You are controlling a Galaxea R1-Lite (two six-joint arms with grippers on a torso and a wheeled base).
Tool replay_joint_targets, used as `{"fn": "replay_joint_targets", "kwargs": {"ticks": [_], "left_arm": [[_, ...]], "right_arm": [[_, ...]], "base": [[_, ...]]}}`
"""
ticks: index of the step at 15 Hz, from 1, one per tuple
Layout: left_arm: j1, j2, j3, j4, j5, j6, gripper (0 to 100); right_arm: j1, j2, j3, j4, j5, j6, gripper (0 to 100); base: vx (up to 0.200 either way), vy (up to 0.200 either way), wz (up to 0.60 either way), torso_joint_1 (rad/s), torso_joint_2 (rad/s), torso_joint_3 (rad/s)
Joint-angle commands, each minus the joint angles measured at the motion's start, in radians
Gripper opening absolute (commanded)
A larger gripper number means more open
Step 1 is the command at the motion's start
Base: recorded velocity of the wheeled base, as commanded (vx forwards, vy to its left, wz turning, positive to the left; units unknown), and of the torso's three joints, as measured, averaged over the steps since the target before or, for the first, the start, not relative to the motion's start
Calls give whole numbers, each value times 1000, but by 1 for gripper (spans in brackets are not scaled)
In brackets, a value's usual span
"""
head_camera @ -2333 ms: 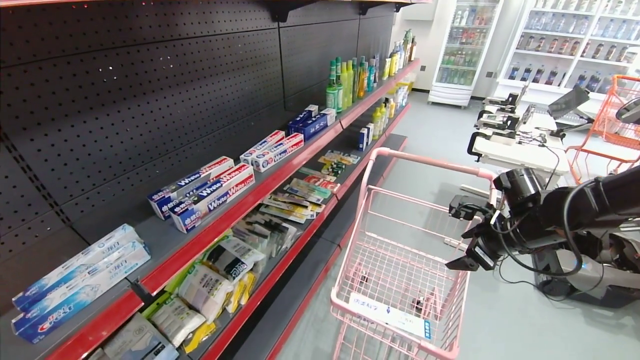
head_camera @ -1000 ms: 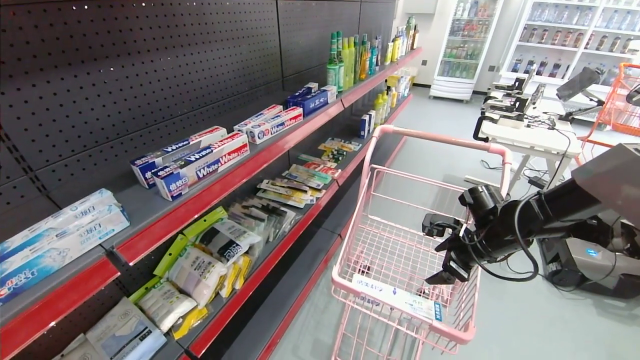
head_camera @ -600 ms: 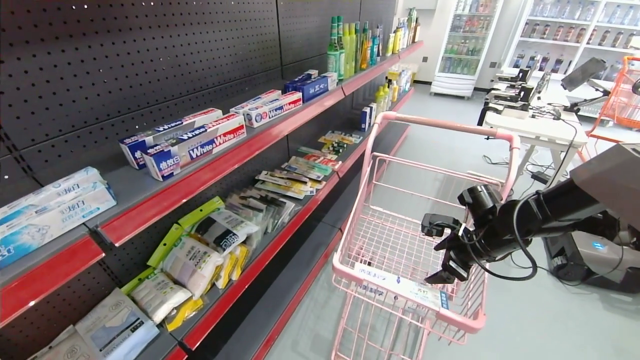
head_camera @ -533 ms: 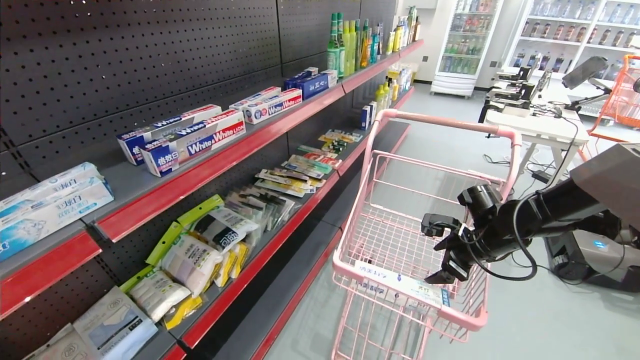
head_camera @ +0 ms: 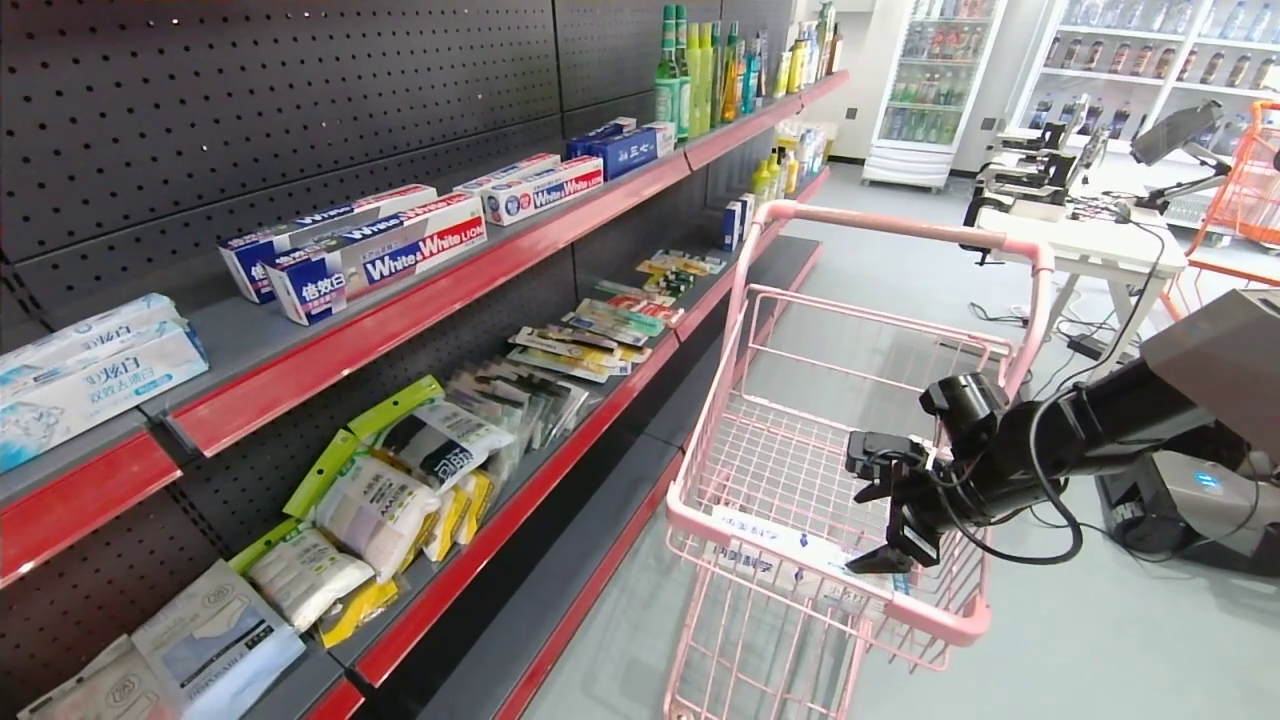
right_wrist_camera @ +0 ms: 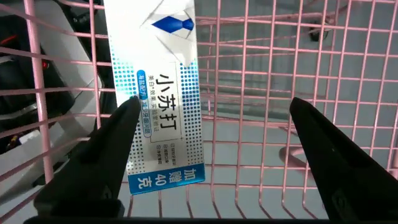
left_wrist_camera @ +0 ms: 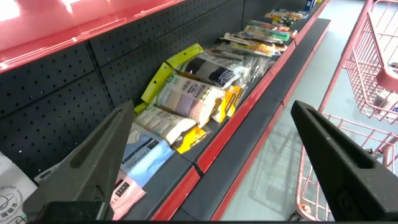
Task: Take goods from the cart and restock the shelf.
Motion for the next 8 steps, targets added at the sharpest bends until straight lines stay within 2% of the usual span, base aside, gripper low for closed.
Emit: {"fn": "replay_joint_targets", "kwargs": {"ticks": [1,8], "left_arm": [[0,1,0,1,0,0,100],[0,1,0,0,0,0,100]], "right_arm": [[6,19,-3,1,2,-2,100],[26,68,-15,3,51,4,100]], "base": [[0,0,0,0,0,0],[0,0,0,0,0,0]]}}
